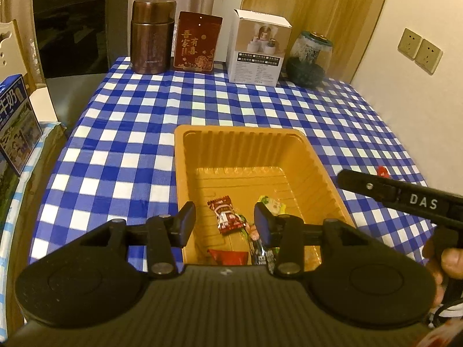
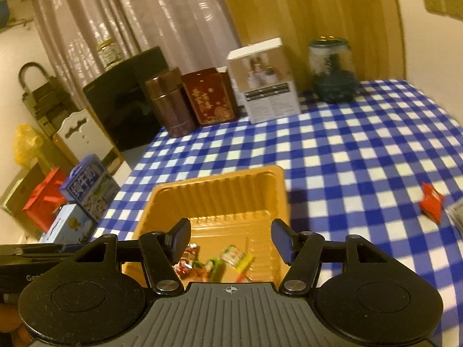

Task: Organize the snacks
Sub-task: 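Open the left tool while the right tool opens, dropping both candies into the tray, then move both open tools toward the red packet and clear cookie packet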

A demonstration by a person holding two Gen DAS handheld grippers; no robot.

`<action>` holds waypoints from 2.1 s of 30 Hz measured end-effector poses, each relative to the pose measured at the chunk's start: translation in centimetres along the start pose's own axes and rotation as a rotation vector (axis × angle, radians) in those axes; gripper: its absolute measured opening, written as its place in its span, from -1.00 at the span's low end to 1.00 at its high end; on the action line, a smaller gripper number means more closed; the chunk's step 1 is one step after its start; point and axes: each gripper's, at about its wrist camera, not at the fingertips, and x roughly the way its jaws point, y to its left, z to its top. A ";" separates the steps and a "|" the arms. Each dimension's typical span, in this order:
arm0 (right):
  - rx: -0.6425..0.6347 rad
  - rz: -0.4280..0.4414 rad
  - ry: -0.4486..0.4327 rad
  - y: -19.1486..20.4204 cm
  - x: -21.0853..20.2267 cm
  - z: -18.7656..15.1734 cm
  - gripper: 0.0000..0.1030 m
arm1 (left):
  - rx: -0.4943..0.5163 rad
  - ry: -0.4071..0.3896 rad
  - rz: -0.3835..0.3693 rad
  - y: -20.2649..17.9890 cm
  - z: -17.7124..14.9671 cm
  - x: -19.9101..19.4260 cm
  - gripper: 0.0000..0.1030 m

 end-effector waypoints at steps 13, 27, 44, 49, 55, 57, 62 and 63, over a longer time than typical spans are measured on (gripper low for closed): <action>0.013 -0.067 0.027 0.3 -5.7 -3.8 0.20 | 0.012 0.009 -0.004 -2.0 -2.6 -3.5 0.11; 0.017 -0.127 0.007 0.3 -11.6 -5.5 0.22 | 0.018 -0.027 0.008 -4.2 -5.2 -7.5 0.63; 0.085 -0.215 -0.035 -3.0 -16.9 -7.2 0.26 | 0.038 -0.049 -0.043 -8.2 -7.0 -9.0 0.82; 0.100 -0.234 -0.051 -3.9 -17.9 -7.3 0.27 | 0.064 -0.047 -0.059 -9.6 -7.2 -9.0 0.82; 0.125 -0.252 -0.061 -5.0 -18.8 -7.5 0.28 | 0.093 -0.043 -0.064 -11.2 -7.3 -8.8 0.82; 0.132 -0.257 -0.063 -5.4 -19.0 -7.6 0.28 | 0.102 -0.044 -0.060 -11.7 -7.4 -8.6 0.81; 0.144 -0.272 -0.069 -6.2 -19.5 -7.5 0.28 | 0.142 -0.062 -0.040 -12.9 -7.5 -8.3 0.81; 0.146 -0.274 -0.072 -6.4 -19.6 -7.5 0.28 | 0.151 -0.068 -0.036 -13.2 -7.6 -8.3 0.81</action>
